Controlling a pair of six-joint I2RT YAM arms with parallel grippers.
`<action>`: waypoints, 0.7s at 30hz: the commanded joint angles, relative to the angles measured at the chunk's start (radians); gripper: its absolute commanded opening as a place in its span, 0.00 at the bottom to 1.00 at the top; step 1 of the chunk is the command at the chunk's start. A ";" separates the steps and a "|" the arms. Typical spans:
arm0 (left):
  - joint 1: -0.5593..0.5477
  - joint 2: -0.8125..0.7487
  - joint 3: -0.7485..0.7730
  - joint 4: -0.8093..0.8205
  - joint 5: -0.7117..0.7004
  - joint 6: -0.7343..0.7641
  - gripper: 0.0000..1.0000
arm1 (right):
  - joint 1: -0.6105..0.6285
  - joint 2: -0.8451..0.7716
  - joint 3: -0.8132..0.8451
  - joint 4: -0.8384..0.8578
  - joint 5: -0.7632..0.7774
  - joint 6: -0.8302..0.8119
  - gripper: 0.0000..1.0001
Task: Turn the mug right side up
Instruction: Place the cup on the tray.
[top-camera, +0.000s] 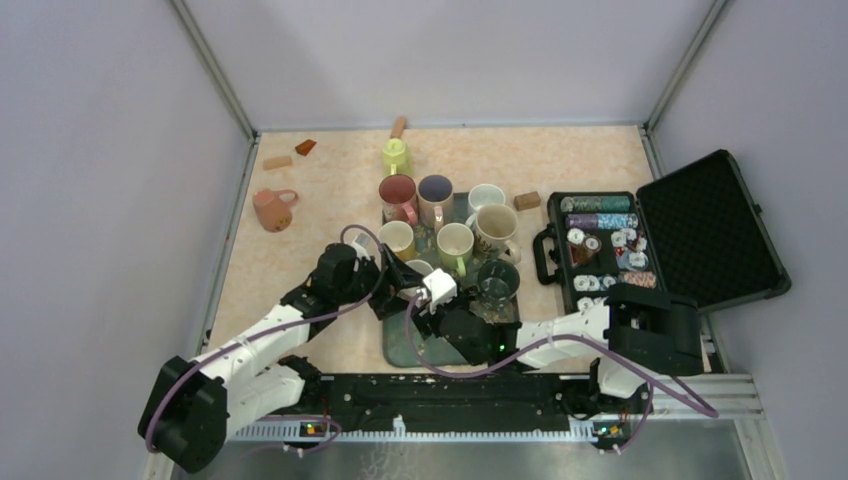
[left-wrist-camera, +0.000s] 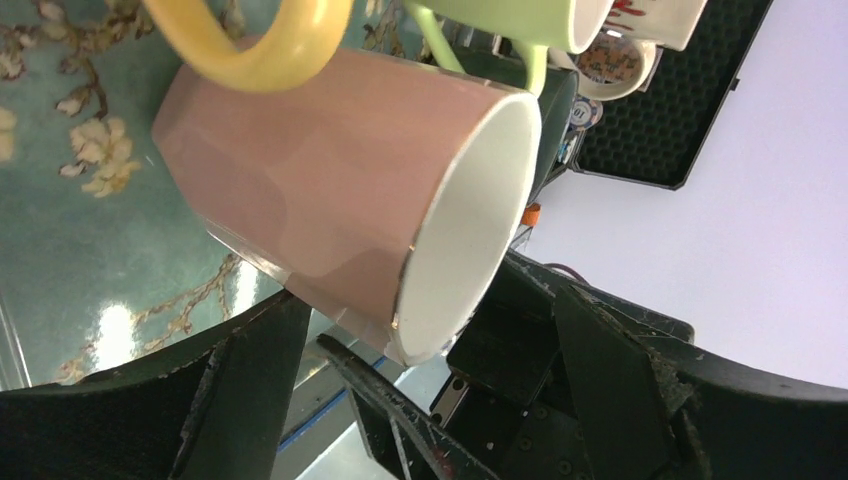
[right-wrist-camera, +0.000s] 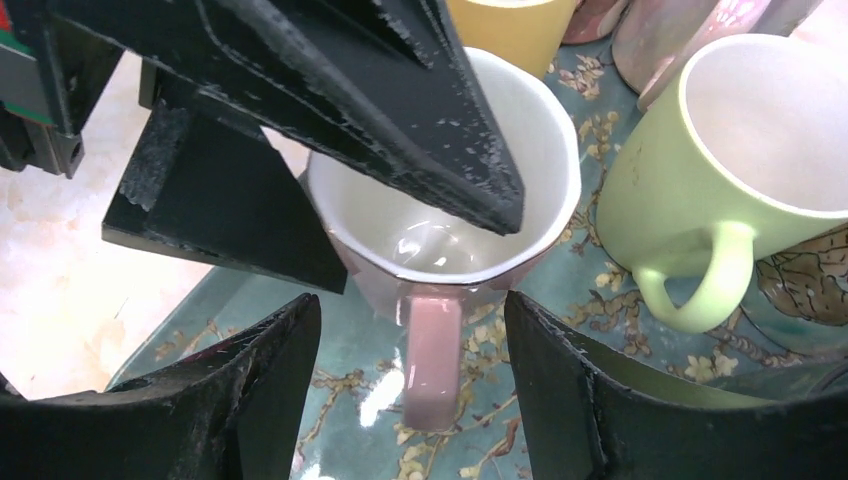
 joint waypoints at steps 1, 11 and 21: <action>0.005 0.004 0.073 0.089 -0.035 0.050 0.98 | -0.018 0.023 0.051 0.050 -0.033 -0.020 0.68; 0.005 -0.055 0.134 -0.089 -0.063 0.145 0.98 | -0.021 -0.050 0.038 -0.036 -0.046 0.025 0.73; 0.005 -0.176 0.232 -0.342 -0.139 0.261 0.98 | -0.022 -0.152 0.049 -0.188 -0.065 0.115 0.79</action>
